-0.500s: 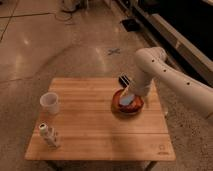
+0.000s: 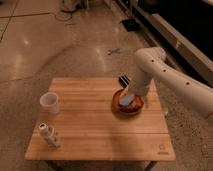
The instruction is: Knock the bottle over
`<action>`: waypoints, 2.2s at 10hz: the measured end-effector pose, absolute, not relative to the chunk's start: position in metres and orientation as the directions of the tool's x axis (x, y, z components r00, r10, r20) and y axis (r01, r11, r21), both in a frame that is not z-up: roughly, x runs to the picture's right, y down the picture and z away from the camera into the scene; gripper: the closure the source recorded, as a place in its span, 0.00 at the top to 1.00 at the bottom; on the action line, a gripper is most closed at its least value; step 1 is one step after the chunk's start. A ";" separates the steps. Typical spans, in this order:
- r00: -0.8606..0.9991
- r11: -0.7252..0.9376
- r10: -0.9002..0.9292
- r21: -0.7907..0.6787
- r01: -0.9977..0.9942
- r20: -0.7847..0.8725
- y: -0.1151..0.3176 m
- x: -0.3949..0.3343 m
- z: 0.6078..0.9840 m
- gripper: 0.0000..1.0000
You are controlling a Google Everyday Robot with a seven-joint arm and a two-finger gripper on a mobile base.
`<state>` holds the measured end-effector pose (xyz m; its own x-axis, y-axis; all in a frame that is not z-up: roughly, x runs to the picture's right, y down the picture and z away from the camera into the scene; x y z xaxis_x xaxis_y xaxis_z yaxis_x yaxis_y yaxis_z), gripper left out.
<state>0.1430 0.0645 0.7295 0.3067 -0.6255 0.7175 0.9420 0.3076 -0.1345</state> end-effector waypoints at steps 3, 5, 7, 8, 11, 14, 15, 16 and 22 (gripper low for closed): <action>0.308 0.308 -0.625 -0.135 0.942 0.717 0.065 0.144 0.729 0.80; 0.308 0.309 -0.625 -0.135 0.942 0.717 0.065 0.144 0.729 0.80; 0.308 0.309 -0.625 -0.135 0.941 0.717 0.065 0.144 0.729 0.80; 0.308 0.309 -0.625 -0.135 0.941 0.717 0.065 0.144 0.729 0.80; 0.308 0.309 -0.624 -0.136 0.941 0.718 0.065 0.144 0.730 0.80; 0.309 0.309 -0.624 -0.136 0.941 0.718 0.065 0.144 0.730 0.80; 0.308 0.309 -0.624 -0.136 0.941 0.718 0.065 0.144 0.730 0.80; 0.308 0.309 -0.624 -0.135 0.941 0.718 0.065 0.144 0.730 0.80; 0.147 0.206 -0.664 -0.009 0.978 0.734 0.087 0.086 0.726 0.80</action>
<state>0.0861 0.0872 0.7260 0.1470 -0.6636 0.7335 0.9784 0.2065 -0.0093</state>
